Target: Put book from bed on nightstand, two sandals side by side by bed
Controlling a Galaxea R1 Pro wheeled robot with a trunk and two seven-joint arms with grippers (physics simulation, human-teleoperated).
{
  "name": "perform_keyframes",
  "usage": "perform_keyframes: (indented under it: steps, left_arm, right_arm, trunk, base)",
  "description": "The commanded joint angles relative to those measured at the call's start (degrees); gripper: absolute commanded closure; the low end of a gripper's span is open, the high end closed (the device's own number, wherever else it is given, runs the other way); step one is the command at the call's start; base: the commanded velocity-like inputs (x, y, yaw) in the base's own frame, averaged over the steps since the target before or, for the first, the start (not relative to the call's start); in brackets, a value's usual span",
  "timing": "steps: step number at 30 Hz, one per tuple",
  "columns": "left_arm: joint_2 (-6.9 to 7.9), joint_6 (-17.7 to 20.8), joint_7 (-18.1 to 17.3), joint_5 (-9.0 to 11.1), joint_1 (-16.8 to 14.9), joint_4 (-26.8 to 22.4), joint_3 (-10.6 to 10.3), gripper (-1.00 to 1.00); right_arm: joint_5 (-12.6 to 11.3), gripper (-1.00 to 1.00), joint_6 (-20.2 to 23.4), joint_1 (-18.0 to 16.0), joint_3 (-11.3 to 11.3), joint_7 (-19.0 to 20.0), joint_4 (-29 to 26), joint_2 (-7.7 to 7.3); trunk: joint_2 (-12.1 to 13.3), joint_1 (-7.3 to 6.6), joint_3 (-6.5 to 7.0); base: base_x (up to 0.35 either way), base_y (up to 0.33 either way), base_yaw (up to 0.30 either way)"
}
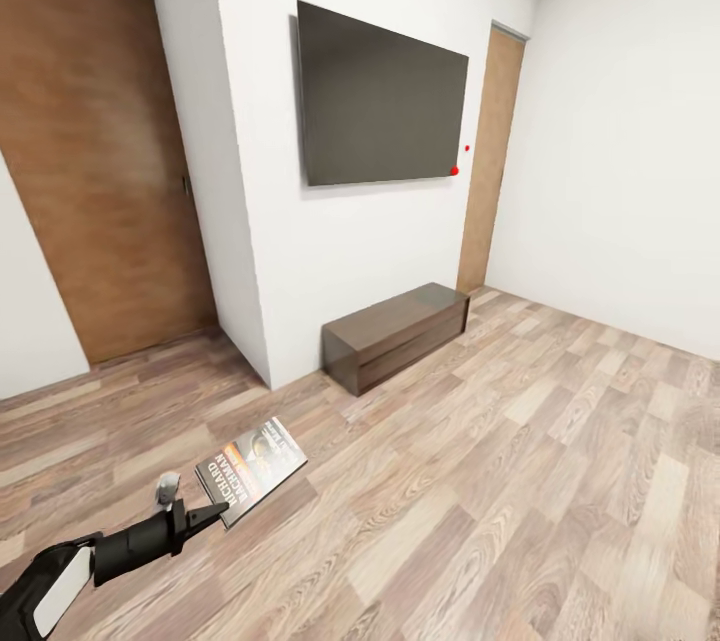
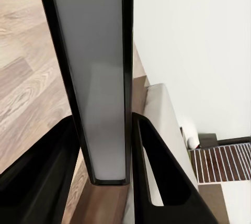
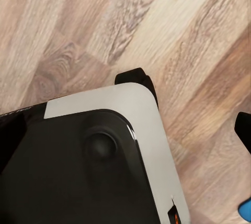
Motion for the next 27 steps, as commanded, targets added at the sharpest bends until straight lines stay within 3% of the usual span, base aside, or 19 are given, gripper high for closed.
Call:
perform_keyframes:
  steps: [1, 27]
  left_arm:
    - [0.01, 0.6, 0.0, 0.5, 0.0, 0.0, 0.1, 1.00]
    - [0.00, 0.6, 0.2, 0.5, 0.0, 0.0, 0.0, 1.00]
  right_arm:
    - [-0.5, -1.00, -0.2, -0.1, 0.5, 0.4, 0.2, 0.01]
    - [-0.4, -1.00, -0.4, -0.1, 0.5, 0.4, 0.2, 0.44]
  trunk:
    - [0.0, 0.02, -0.06]
    - [0.0, 0.02, -0.06]
  base:
    - [0.186, 0.000, -0.180]
    - [0.205, 0.000, -0.166]
